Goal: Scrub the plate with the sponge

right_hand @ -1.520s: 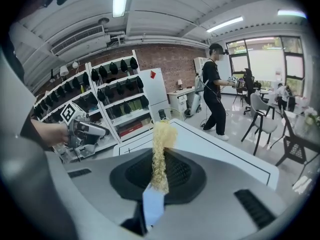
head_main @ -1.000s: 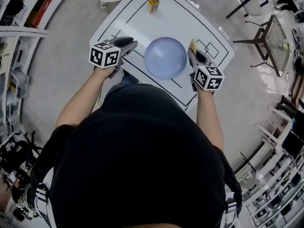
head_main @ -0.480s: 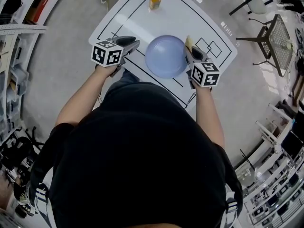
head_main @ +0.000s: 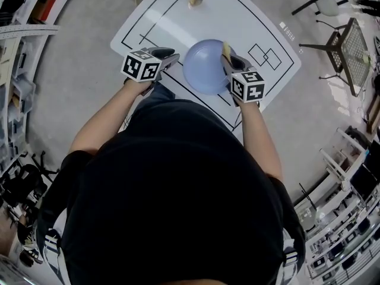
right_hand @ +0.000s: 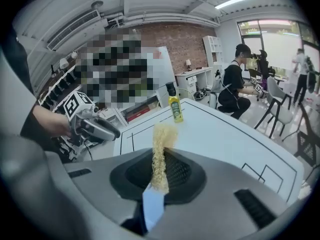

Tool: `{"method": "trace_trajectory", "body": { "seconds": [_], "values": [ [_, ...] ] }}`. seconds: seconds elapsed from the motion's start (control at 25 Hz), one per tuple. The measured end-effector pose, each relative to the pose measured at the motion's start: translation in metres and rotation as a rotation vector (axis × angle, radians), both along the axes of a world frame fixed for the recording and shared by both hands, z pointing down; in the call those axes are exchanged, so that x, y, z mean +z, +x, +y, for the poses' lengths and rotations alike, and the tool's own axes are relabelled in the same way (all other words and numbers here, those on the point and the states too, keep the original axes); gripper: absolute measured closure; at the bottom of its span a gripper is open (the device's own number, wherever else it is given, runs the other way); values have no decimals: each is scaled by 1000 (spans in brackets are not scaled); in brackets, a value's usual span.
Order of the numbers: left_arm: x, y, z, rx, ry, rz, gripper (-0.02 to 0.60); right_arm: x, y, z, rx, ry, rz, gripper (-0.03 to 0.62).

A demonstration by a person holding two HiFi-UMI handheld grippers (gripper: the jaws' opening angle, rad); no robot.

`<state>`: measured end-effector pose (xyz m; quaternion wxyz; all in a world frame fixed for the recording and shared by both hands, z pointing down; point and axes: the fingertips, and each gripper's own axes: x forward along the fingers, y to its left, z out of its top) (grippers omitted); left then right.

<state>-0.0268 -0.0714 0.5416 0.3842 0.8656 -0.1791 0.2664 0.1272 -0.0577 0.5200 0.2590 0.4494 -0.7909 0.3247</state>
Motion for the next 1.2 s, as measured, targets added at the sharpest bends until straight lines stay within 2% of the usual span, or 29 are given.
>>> {"method": "trace_trajectory", "body": {
  "seconds": [0.36,0.64,0.8,1.2],
  "values": [
    [44,-7,25,17,-91,-40,471,51,-18,10,-87,-98,35,559],
    [68,7,53,96,-173,-45,471,87,-39,22,-167,-164,69,559],
    [78,11,69,112,-229,-44,462,105,-53,30,-225,-189,87,559],
    [105,20,83,153,-283,-82,446,131,-75,41,-291,-231,73,559]
  ]
}}
